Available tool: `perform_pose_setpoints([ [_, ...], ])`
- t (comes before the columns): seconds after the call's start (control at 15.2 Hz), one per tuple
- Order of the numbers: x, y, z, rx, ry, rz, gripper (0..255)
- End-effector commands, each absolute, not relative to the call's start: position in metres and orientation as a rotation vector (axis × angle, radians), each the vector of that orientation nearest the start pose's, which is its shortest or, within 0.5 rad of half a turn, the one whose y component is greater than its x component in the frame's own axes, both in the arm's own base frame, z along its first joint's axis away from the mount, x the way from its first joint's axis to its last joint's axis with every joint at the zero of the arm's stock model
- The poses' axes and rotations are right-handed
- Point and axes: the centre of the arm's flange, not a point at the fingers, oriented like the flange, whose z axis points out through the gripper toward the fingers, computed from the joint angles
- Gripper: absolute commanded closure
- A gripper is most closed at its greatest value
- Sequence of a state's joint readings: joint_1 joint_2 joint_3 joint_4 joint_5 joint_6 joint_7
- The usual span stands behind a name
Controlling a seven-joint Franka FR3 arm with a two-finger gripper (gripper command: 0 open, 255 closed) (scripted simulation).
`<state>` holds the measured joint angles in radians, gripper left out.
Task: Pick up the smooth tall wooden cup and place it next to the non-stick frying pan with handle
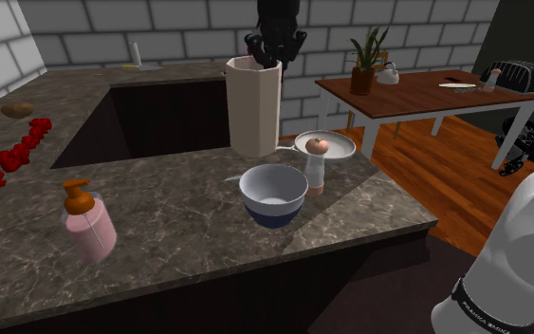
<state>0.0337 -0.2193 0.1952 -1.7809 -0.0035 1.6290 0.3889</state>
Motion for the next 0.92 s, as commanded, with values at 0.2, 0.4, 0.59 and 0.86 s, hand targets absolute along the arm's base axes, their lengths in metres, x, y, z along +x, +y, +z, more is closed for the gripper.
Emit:
perform_pose_setpoints([
  [0.2,0.466,0.055,0.642,-3.153,0.255,-0.118,255],
  [0.4,0.458,0.016,0.642,-3.153,0.255,-0.118,255],
  [0.59,0.451,-0.023,0.642,-3.153,0.255,-0.118,255],
  [0.86,0.442,-0.075,0.643,-3.153,0.255,-0.118,255],
])
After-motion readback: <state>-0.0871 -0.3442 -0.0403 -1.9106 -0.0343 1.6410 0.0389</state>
